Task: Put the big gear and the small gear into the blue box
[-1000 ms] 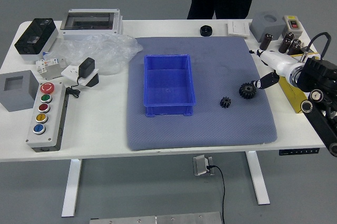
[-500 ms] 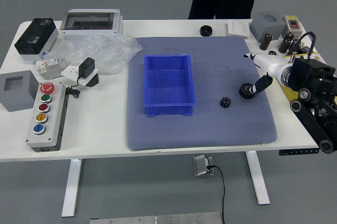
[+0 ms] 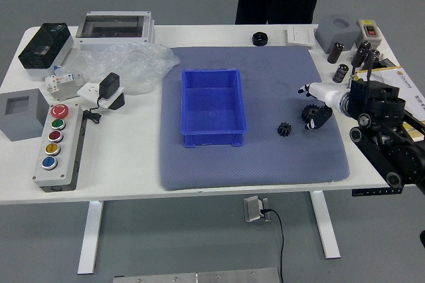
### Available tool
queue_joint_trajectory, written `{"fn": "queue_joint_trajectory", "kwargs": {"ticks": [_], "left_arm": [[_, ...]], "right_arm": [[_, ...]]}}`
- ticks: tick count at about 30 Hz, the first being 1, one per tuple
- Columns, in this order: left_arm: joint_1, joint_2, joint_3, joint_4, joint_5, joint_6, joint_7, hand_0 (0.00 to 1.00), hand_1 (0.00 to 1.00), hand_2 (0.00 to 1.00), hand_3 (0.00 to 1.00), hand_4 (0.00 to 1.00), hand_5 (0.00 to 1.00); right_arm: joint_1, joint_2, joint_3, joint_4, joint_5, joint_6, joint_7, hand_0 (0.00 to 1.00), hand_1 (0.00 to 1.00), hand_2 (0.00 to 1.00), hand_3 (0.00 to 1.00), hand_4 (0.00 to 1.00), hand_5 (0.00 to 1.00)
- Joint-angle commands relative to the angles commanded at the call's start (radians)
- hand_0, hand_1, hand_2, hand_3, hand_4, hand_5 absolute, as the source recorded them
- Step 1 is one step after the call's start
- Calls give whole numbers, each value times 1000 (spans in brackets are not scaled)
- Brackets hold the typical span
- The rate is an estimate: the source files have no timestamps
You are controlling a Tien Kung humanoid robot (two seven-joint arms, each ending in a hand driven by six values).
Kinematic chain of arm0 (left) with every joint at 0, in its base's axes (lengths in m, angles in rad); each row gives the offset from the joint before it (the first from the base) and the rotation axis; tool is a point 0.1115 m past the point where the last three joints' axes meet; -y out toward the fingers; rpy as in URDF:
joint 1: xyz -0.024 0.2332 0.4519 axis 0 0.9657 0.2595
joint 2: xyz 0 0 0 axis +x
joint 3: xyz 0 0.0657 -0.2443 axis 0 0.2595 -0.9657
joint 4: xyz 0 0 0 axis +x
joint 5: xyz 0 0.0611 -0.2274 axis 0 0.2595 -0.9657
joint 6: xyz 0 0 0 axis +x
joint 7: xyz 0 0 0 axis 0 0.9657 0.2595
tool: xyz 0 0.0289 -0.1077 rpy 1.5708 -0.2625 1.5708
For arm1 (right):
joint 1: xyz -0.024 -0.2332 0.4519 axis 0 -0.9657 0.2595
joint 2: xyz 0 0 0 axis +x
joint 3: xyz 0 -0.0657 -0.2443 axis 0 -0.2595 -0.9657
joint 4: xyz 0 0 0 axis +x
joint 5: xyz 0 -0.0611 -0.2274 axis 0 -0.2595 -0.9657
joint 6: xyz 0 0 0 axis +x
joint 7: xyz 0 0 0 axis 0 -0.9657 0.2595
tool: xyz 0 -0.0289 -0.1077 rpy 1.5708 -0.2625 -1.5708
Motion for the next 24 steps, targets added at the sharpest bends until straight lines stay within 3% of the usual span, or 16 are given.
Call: {"fn": "queue_joint_trajectory", "kwargs": {"ticks": [24], "left_arm": [[1, -2, 5, 0, -6, 1, -1, 811, 810, 802, 734, 483, 153]], "right_arm": [[34, 4, -30, -82, 7, -41, 7, 873, 794, 801, 849, 797, 179]]}}
